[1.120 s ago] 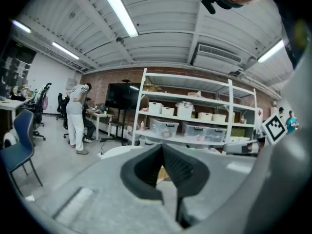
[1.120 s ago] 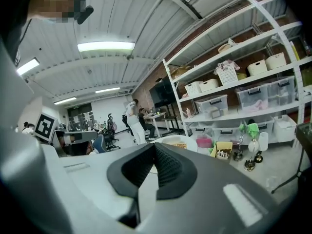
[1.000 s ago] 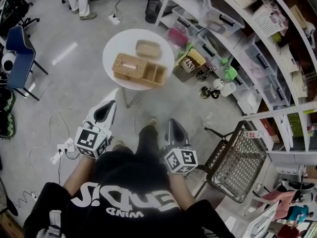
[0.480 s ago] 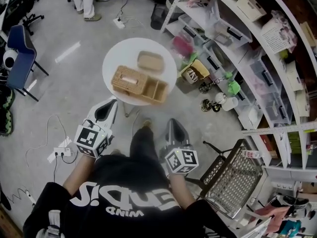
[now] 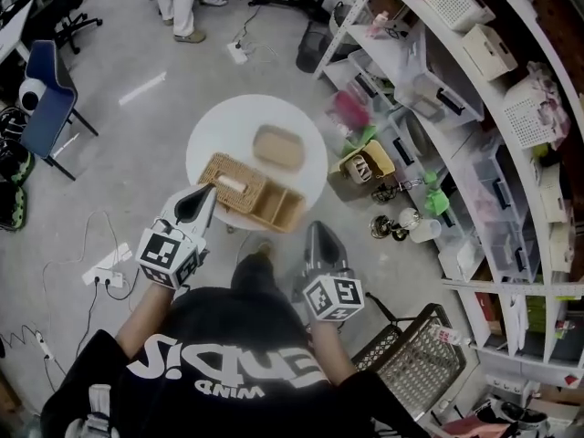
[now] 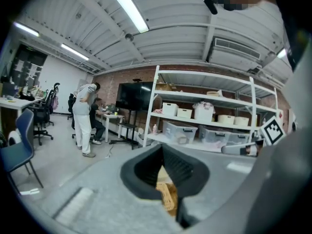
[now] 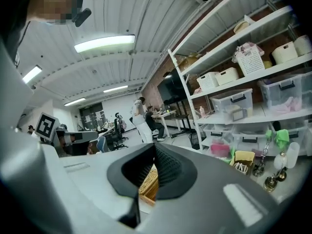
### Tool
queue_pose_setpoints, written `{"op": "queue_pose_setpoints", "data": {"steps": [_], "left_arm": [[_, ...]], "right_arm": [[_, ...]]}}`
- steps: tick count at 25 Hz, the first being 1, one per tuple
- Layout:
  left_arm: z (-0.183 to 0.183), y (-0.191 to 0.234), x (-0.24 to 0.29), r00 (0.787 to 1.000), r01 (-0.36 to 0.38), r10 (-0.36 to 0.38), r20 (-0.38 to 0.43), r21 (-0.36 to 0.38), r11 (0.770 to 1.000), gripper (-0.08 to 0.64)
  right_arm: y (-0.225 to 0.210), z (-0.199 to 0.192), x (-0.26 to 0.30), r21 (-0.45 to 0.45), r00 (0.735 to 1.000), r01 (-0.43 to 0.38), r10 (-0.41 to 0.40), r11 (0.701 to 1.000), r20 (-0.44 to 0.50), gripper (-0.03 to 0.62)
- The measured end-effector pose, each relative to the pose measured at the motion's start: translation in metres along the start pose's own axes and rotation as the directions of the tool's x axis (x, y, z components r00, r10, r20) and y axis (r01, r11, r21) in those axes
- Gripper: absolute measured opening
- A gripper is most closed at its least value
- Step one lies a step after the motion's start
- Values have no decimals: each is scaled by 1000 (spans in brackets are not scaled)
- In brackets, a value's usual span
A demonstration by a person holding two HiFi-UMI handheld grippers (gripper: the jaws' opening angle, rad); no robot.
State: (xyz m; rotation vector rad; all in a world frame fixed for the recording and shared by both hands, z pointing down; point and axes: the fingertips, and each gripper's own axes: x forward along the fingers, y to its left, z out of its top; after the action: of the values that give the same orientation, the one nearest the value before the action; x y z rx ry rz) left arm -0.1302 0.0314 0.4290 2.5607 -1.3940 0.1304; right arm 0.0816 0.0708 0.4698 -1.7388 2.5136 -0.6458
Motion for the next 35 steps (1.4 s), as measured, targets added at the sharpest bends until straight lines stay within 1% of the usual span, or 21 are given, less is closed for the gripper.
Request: {"op": "queue_pose_setpoints", "data": {"steps": [5,9,12,14,16,18,24,25,26,31,33,35], "left_arm": [[18,3,44,999,-53,53,8,-2,999,2],[32,-7,82,998,-62,62,18,-1,998,2],[39,-8,105,996,-83,83,17,6,996,2],[44,-9,117,996,-88,88,23,-4,996,2],[52,-12,128,997,-71,72,38,-21,997,2],[58,-11,138,997,-64,65,44,-20,998,2],[67,12,152,996,-88,88,24,10,996,3],[68,15,155,996,-84,83,23,15,996,8],[70,17,158,997,-74,73,21,18,997,66],[75,28,172,1000,-10,10,0,12,1000,84],[75,31,178,999,35,-35,-22,17,999,112],[74,35,187,995,86,-85,-50,26,996,171]], "right_arm": [[-34,24,37,-9,998,-61,60,998,-14,-2],[-66,42,60,-8,995,-95,95,995,-25,-2],[-81,51,77,-7,992,-120,120,993,-29,-2],[-90,56,87,-11,990,-139,138,990,-33,-2],[-97,60,97,-12,988,-153,152,988,-38,-2],[-102,63,106,-9,987,-158,157,987,-42,-2],[-94,63,126,4,987,-153,153,988,-44,-2],[-93,63,128,4,988,-148,148,989,-43,-2],[-92,62,129,4,989,-140,140,990,-41,-2],[-89,65,137,17,996,-84,85,996,-26,-2],[-86,66,141,19,998,-67,68,998,-17,-2],[-83,65,145,21,998,-55,56,998,-9,-2]]}}
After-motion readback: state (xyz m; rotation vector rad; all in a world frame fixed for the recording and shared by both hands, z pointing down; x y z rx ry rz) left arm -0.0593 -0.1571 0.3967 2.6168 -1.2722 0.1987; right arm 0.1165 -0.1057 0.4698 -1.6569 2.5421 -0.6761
